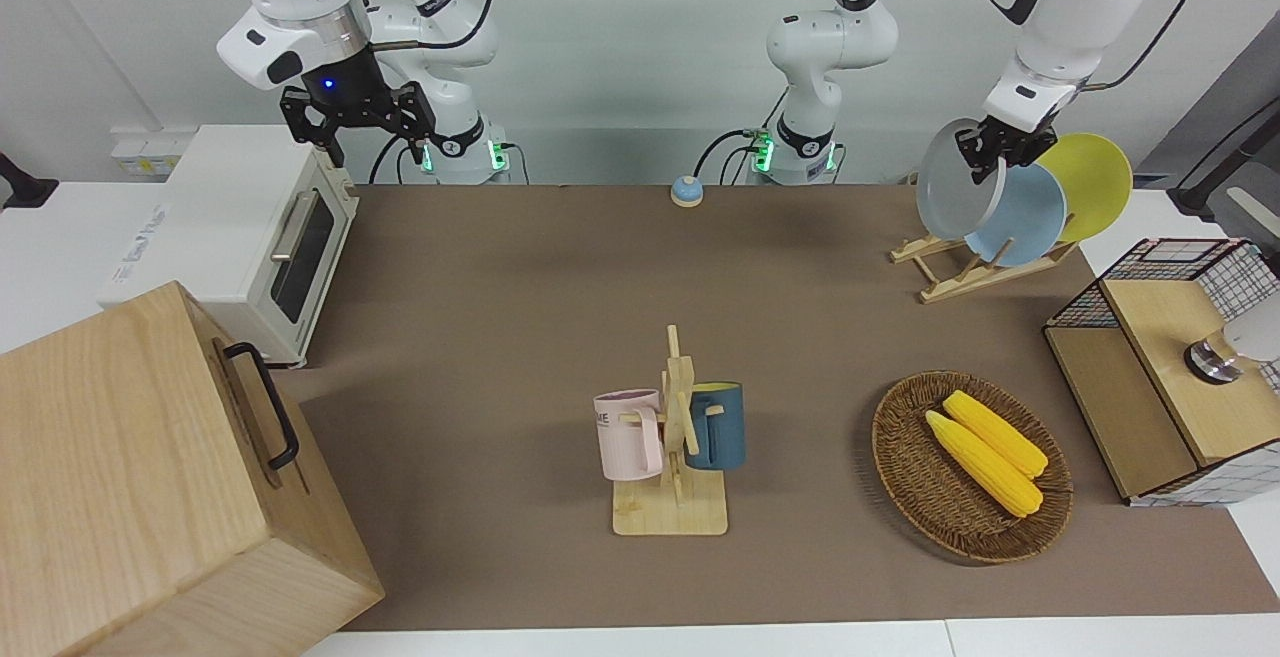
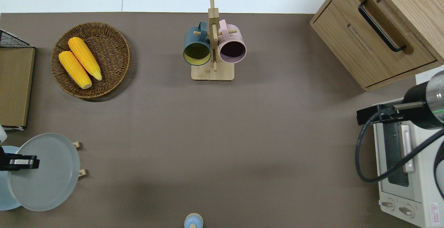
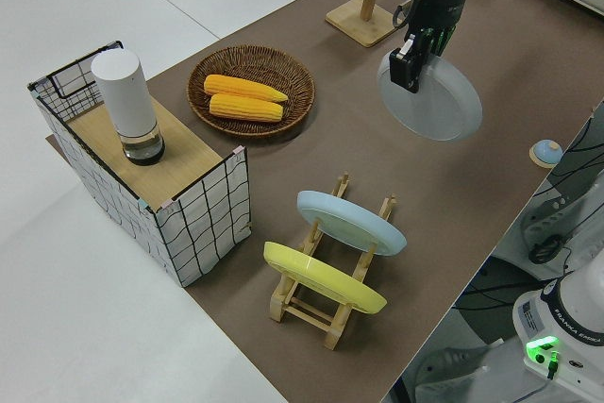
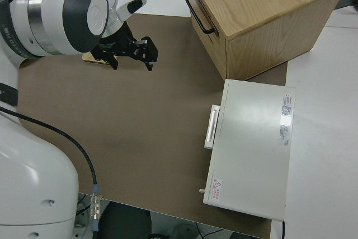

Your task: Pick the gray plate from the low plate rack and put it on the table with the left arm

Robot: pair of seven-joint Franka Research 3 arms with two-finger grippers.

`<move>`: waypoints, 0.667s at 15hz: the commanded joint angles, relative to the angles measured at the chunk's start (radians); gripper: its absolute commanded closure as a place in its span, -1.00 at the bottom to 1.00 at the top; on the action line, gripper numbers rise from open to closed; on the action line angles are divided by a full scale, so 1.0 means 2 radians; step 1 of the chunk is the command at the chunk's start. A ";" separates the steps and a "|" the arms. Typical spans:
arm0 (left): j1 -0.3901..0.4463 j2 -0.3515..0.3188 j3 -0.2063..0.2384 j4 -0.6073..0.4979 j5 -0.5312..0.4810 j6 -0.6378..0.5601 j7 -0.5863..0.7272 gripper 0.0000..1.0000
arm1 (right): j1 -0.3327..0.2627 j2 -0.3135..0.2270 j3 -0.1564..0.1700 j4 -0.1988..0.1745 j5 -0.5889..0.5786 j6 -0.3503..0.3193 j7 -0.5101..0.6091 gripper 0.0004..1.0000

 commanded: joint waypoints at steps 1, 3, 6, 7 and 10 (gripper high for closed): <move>-0.003 -0.010 -0.003 0.005 -0.043 -0.018 -0.022 1.00 | -0.004 -0.001 0.003 0.003 0.004 -0.007 -0.001 -0.98; -0.004 -0.011 -0.004 0.004 -0.065 -0.023 -0.021 1.00 | -0.004 -0.001 0.003 0.003 0.004 -0.007 -0.001 -0.98; -0.004 -0.017 -0.004 -0.003 -0.098 -0.025 -0.021 1.00 | -0.004 -0.001 0.003 0.003 0.004 -0.007 -0.001 -0.97; -0.004 -0.019 -0.005 -0.006 -0.106 -0.025 -0.021 1.00 | -0.004 -0.001 0.003 0.003 0.004 -0.007 0.000 -0.97; -0.004 -0.017 -0.011 -0.021 -0.134 -0.018 -0.021 1.00 | -0.004 -0.001 0.003 0.003 0.004 -0.007 -0.001 -0.98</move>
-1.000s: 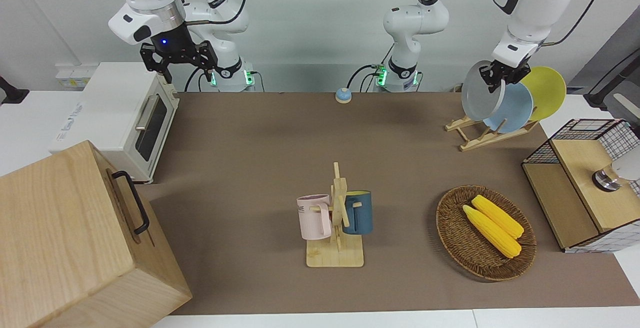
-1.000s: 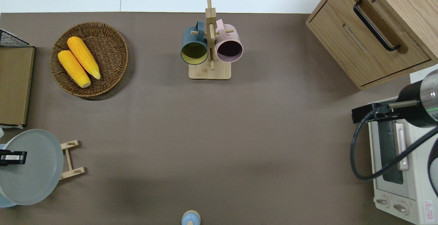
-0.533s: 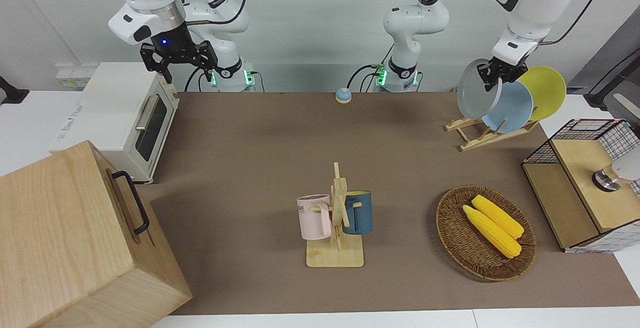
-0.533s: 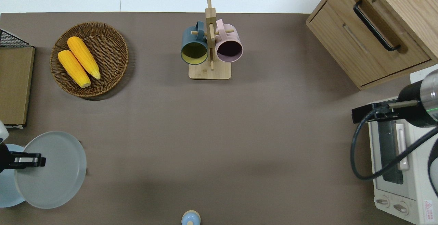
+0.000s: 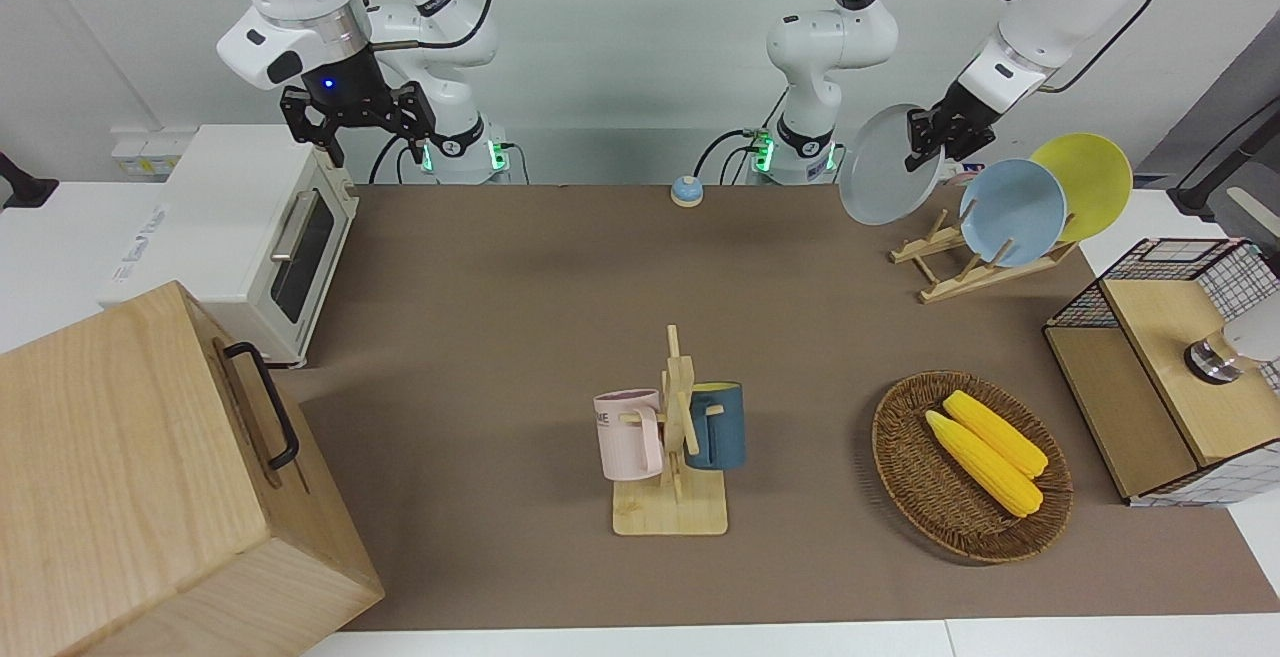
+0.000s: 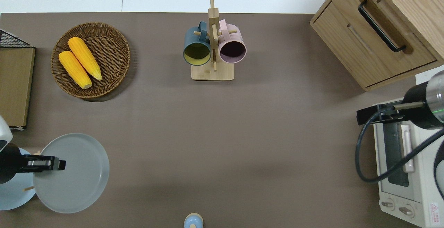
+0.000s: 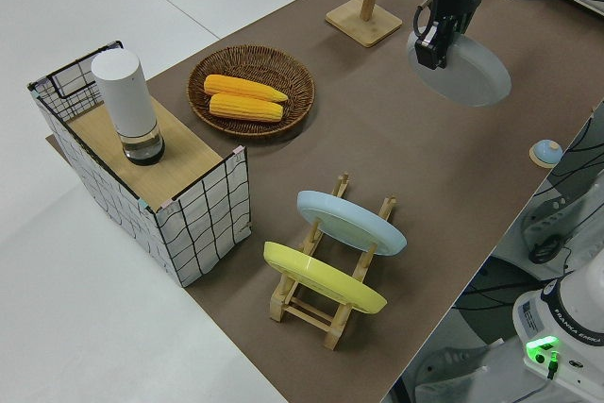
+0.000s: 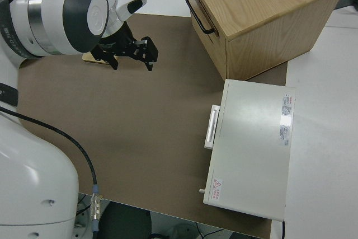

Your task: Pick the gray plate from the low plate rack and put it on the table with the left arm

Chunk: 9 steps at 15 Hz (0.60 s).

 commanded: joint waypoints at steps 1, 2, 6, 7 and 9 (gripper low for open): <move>-0.005 -0.009 -0.004 -0.025 -0.037 0.003 -0.008 1.00 | -0.004 -0.001 0.003 0.003 0.004 -0.007 0.000 -0.98; -0.005 -0.007 -0.007 -0.029 -0.041 0.006 -0.008 1.00 | -0.004 -0.001 0.003 0.003 0.004 -0.007 0.000 -0.98; -0.005 -0.005 -0.011 -0.063 -0.046 0.034 -0.003 1.00 | -0.004 -0.001 0.003 0.003 0.004 -0.007 -0.001 -0.97; -0.005 -0.004 -0.011 -0.071 -0.048 0.042 -0.003 1.00 | -0.004 -0.001 0.003 0.003 0.004 -0.007 0.000 -0.97; -0.009 -0.004 -0.011 -0.086 -0.057 0.058 -0.003 1.00 | -0.004 -0.001 0.003 0.003 0.004 -0.007 0.000 -0.98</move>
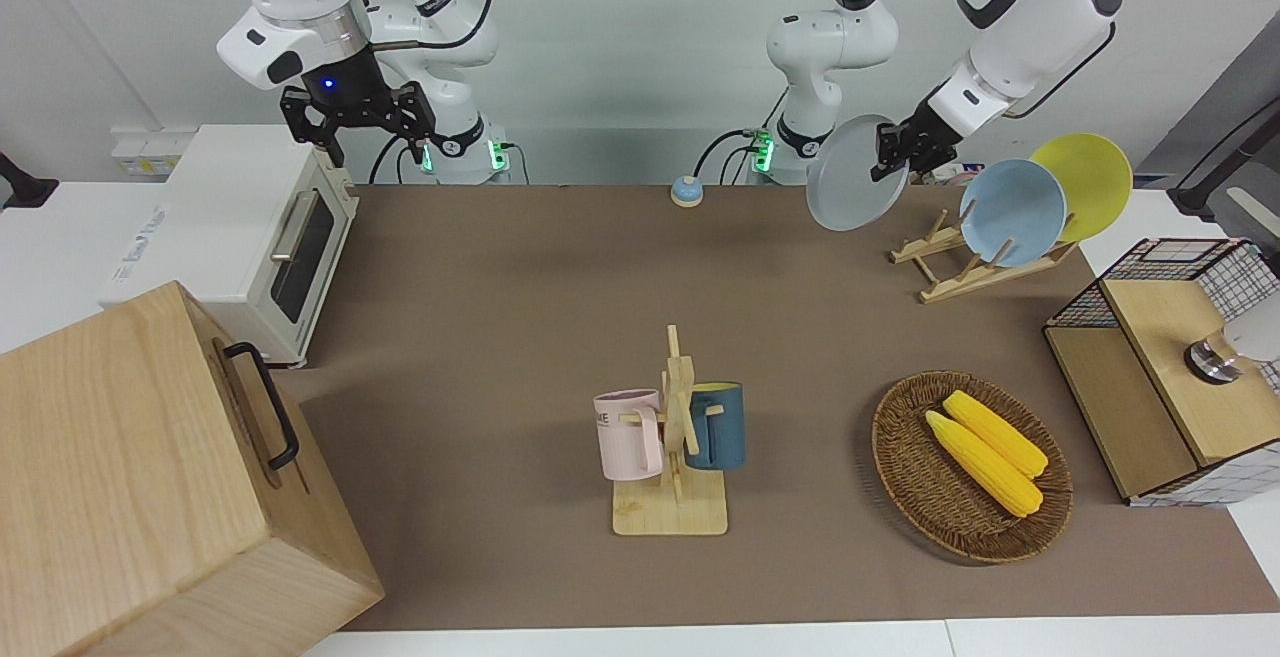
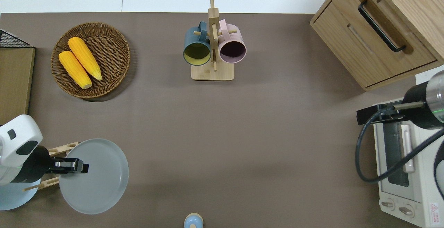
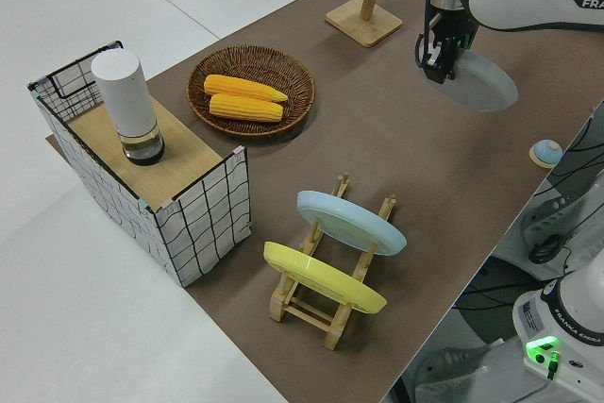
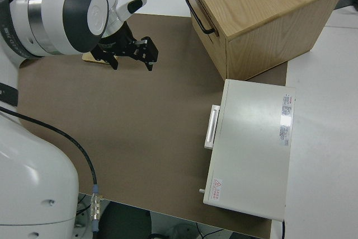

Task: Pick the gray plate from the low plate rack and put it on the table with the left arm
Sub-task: 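Carry the gray plate away from the rack toward the table center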

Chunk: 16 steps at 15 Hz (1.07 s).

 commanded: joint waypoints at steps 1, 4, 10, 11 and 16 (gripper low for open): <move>-0.011 -0.007 0.002 -0.033 -0.017 0.036 -0.002 1.00 | -0.004 -0.001 0.003 0.003 0.004 -0.007 -0.001 -0.97; -0.023 -0.003 0.002 -0.054 -0.017 0.068 -0.002 1.00 | -0.004 -0.001 0.003 0.003 0.004 -0.007 0.000 -0.98; -0.037 0.028 0.001 -0.083 -0.018 0.135 -0.002 1.00 | -0.004 -0.001 0.003 0.003 0.004 -0.007 -0.001 -0.98; -0.037 0.031 0.001 -0.092 -0.018 0.149 0.000 1.00 | -0.004 -0.001 0.003 0.003 0.004 -0.006 -0.001 -0.98; -0.045 0.053 -0.005 -0.105 -0.018 0.191 0.001 1.00 | -0.004 -0.001 0.003 0.003 0.004 -0.007 0.000 -0.97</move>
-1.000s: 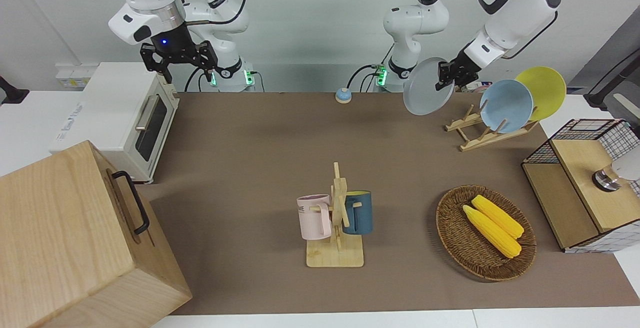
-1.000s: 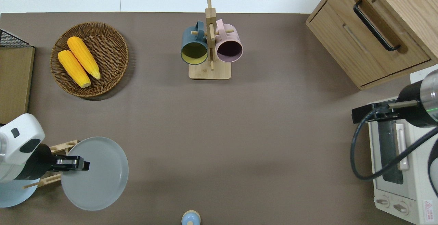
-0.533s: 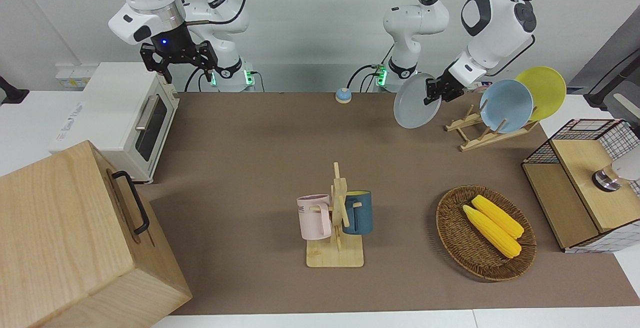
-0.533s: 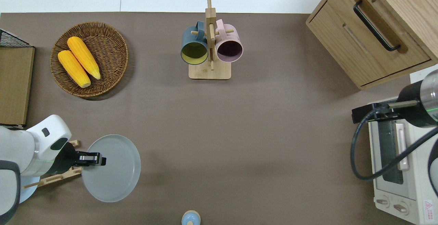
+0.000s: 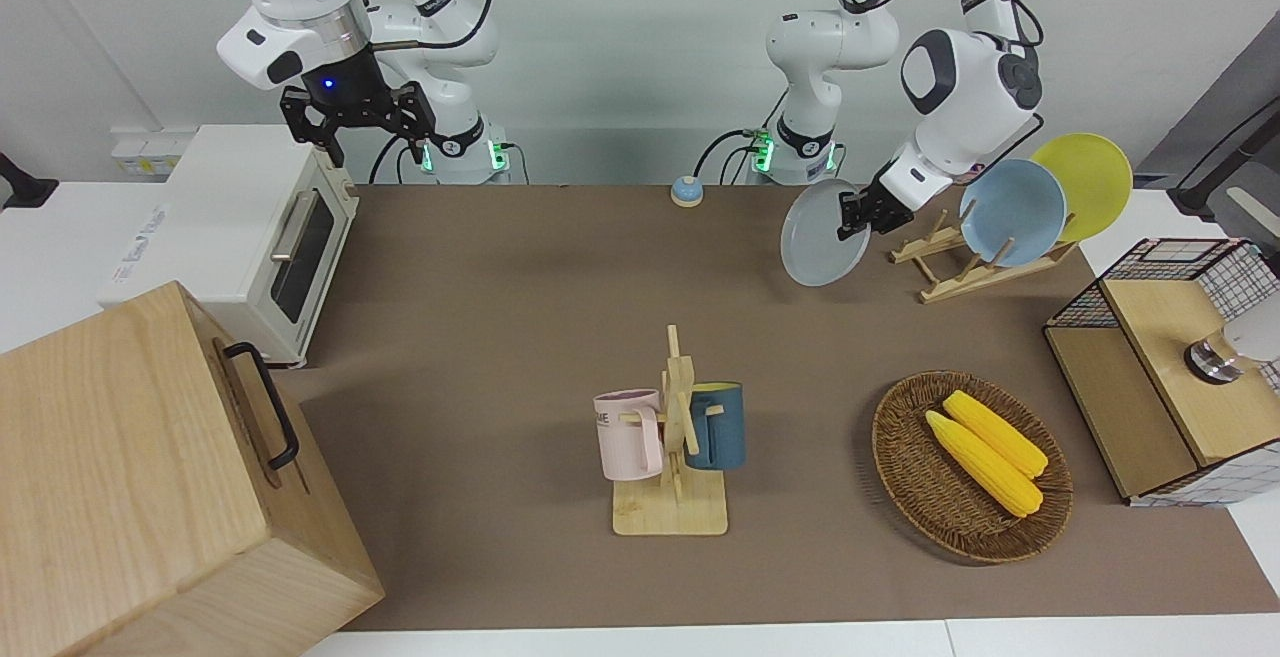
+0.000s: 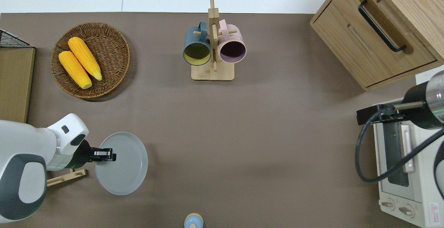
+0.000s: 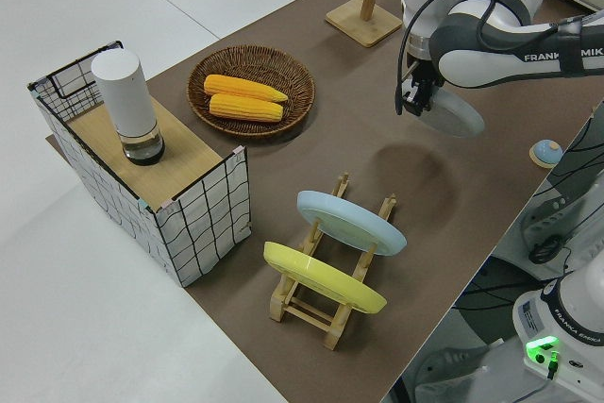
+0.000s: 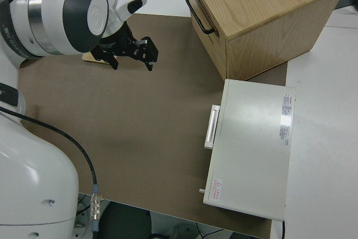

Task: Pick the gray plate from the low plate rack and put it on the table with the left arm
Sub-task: 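Carry the gray plate away from the rack toward the table center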

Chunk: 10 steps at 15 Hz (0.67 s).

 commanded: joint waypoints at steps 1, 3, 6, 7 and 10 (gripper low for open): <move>-0.011 0.010 0.000 -0.016 -0.007 0.036 0.001 1.00 | -0.004 -0.001 0.003 0.003 0.004 -0.007 0.000 -0.97; -0.016 0.015 0.000 -0.018 -0.007 0.043 0.001 1.00 | -0.004 -0.001 0.003 0.003 0.004 -0.007 -0.001 -0.98; -0.019 0.029 0.000 -0.021 -0.007 0.055 0.004 1.00 | -0.004 -0.001 0.003 0.003 0.004 -0.007 -0.001 -0.98; -0.019 0.031 0.000 -0.021 -0.007 0.056 0.004 1.00 | -0.004 -0.001 0.003 0.003 0.004 -0.007 0.000 -0.98; -0.019 0.034 0.000 -0.021 -0.007 0.059 0.004 1.00 | -0.004 -0.001 0.003 0.003 0.004 -0.007 0.000 -0.98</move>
